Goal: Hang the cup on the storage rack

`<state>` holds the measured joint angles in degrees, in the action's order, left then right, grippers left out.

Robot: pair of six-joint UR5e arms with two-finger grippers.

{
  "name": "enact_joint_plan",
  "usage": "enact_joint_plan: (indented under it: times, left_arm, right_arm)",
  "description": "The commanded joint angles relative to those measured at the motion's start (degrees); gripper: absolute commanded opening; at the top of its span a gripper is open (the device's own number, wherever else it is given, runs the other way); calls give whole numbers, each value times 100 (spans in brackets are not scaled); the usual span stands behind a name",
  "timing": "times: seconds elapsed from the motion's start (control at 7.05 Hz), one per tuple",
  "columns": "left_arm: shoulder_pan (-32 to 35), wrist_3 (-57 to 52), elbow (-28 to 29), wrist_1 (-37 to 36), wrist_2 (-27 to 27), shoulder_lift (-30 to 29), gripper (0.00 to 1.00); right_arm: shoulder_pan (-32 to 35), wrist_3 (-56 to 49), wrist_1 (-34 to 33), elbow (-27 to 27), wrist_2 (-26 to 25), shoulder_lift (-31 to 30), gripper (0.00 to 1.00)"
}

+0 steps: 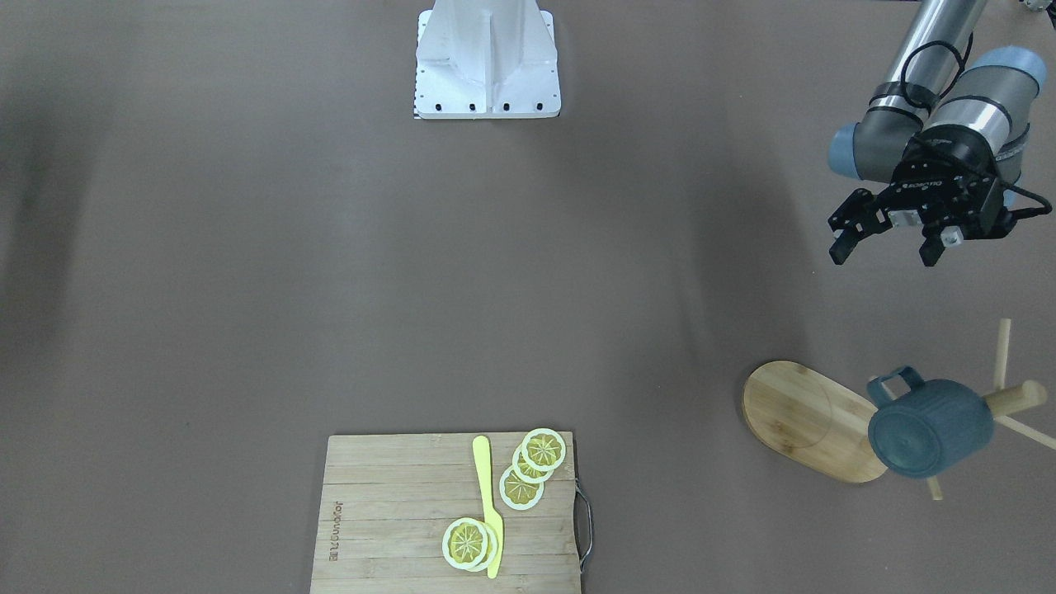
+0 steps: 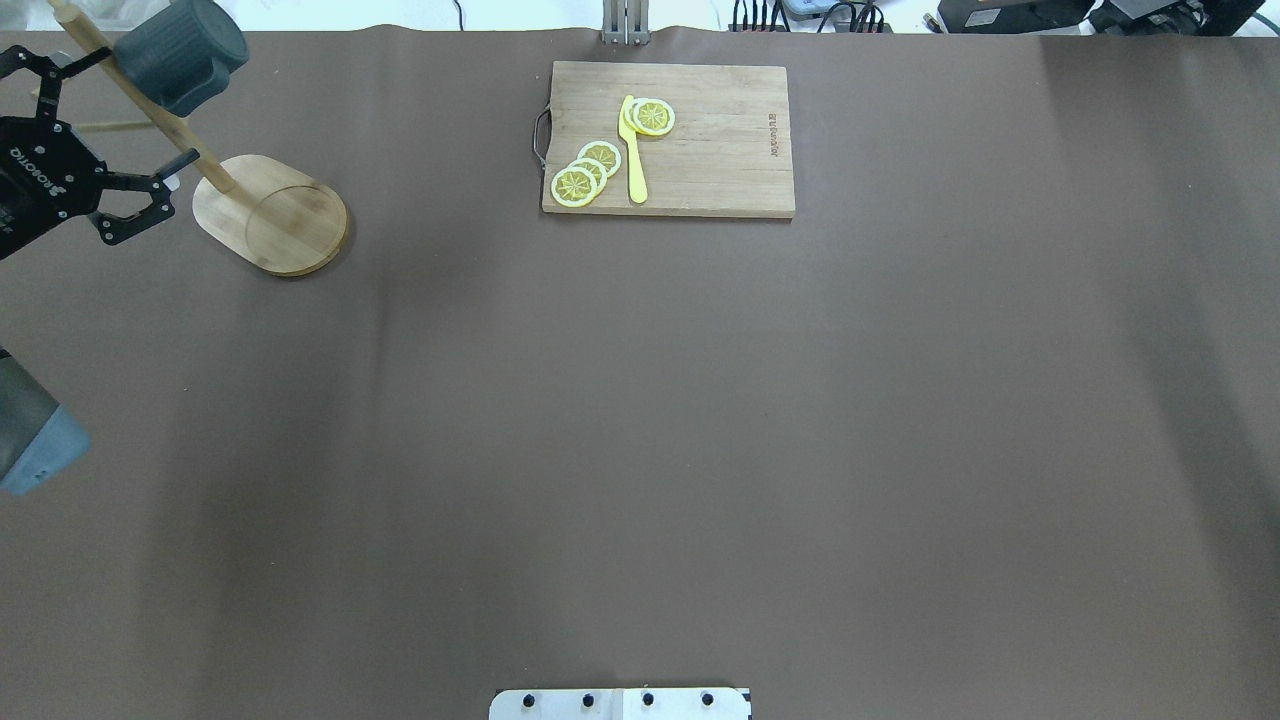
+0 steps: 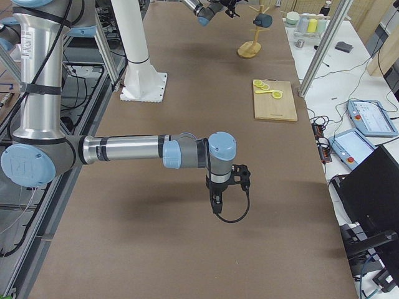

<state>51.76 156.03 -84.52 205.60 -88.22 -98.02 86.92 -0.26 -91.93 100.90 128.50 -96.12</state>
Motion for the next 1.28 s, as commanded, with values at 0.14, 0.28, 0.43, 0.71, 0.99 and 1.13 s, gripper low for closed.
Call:
enact_joint_plan:
  times: [0.14, 0.28, 0.43, 0.71, 0.99, 1.13]
  left_arm:
    - [0, -1920, -434, -20, -336, 301, 99]
    - [0, -2493, -451, -20, -336, 318, 99]
    - [0, -3055, -495, -28, -345, 327, 99]
    - [0, -4381, -662, -37, -484, 467, 99]
    - [0, -6014, -663, -72, -854, 704, 99]
    - [9, -6797, -663, -90, -1116, 818, 99]
  right_arm:
    - [0, 0, 0, 0, 9, -4, 100]
    - [0, 0, 0, 0, 9, -4, 100]
    - [0, 0, 0, 0, 9, -12, 100]
    - [0, 0, 0, -9, 9, -12, 100]
    - [0, 0, -9, -9, 9, -12, 100]
    - [0, 0, -9, -9, 9, -12, 100]
